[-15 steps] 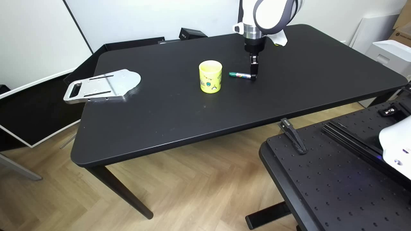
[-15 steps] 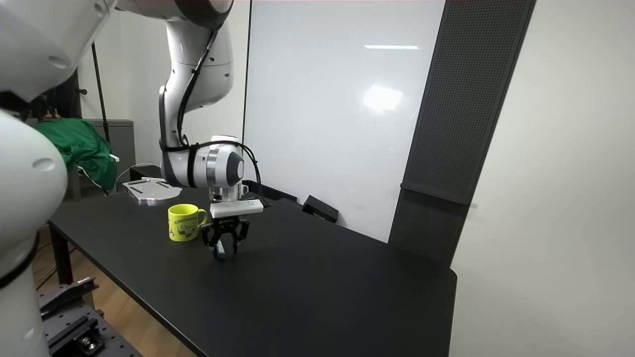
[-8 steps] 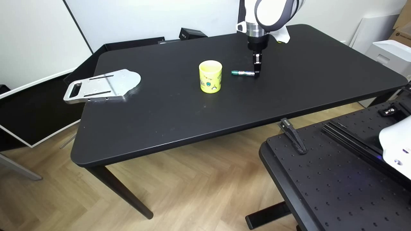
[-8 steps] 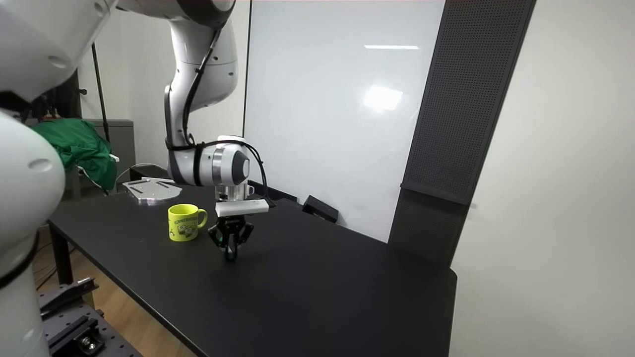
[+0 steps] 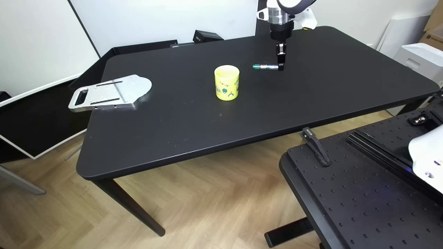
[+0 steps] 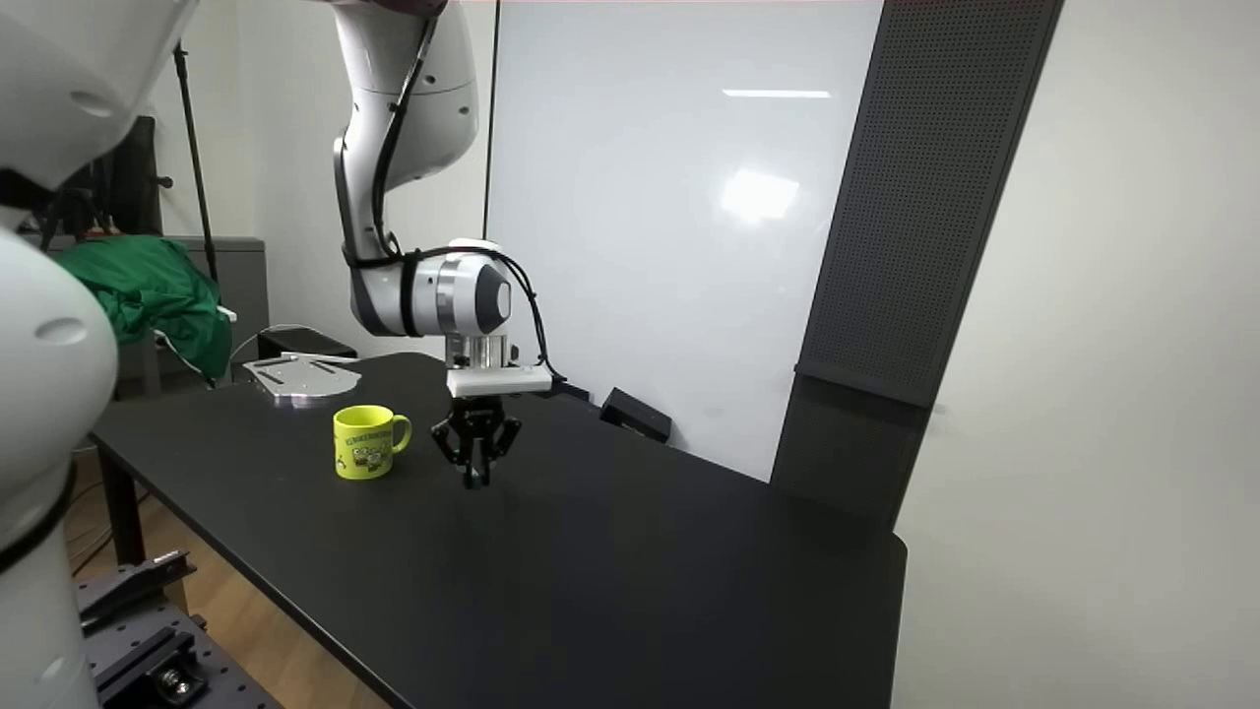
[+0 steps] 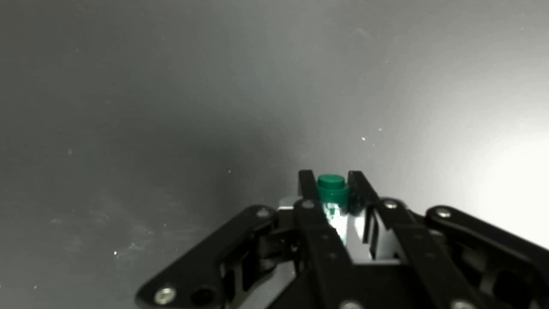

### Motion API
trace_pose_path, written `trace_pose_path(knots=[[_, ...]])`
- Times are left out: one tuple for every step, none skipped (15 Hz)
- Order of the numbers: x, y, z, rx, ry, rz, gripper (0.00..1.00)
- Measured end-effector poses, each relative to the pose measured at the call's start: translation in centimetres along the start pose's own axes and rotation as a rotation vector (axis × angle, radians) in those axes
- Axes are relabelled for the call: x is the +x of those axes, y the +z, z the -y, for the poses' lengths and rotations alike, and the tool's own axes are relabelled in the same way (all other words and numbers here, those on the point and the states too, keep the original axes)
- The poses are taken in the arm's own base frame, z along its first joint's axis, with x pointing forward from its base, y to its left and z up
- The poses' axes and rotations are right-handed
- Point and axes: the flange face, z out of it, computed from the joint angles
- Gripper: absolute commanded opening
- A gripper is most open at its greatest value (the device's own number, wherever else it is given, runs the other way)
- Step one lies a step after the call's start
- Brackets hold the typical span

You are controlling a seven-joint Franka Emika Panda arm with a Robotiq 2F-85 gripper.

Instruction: Put the marker inside the mug cup

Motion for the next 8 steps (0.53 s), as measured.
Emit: trace_pose_path(knots=[[0.4,-0.7,0.1,-0.003,-0.012,-0.012,0.06],[0.8,-1.5,0.3,-0.006,-0.026,-0.025,0.06],[1.3,-2.5,0.5,-0.014,-0.043,-0.031,0.06],[1.7,-3.5,0.7,-0.022,-0.06,-0.033,0.06],[2.0,-4.5,0.8,-0.029,-0.077,-0.029,0.06],[2.3,-5.6,1.1,-0.035,-0.095,-0.02,0.06],[2.4,-6.6,1.3,-0.037,-0.116,-0.005,0.06],[2.5,-7.7,1.6,-0.035,-0.139,0.016,0.06]])
